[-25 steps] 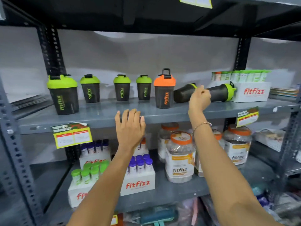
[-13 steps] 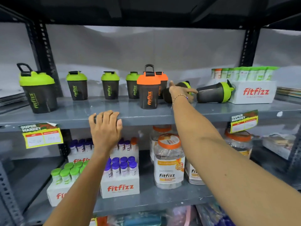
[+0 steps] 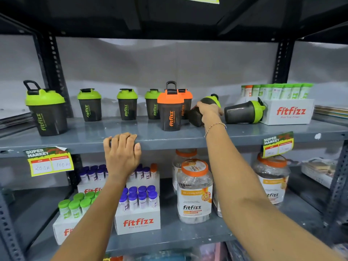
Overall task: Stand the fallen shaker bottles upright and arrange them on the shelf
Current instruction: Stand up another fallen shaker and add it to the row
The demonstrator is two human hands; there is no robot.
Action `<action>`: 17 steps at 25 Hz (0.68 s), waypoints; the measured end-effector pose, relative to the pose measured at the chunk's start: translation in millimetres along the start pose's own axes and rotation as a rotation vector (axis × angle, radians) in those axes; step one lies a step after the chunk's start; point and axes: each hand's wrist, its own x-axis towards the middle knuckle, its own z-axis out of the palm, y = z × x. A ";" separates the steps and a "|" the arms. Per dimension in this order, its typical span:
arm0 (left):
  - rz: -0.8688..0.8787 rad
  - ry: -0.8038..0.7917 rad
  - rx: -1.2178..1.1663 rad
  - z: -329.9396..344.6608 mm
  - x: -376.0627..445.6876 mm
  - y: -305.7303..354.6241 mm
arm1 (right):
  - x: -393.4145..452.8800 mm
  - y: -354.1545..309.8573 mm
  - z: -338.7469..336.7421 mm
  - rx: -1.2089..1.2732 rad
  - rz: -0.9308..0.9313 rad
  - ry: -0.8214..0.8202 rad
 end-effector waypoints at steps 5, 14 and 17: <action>0.033 -0.179 -0.030 -16.2 8.4 -3.0 | -69.2 14.6 -24.2 0.057 -0.145 0.023; 0.000 -0.344 -0.114 -65.0 14.6 -106.7 | -200.4 39.0 84.1 -0.037 -0.607 -0.090; -0.107 -0.350 -0.095 -76.7 1.6 -164.0 | -211.6 46.5 134.0 -0.127 -0.576 -0.296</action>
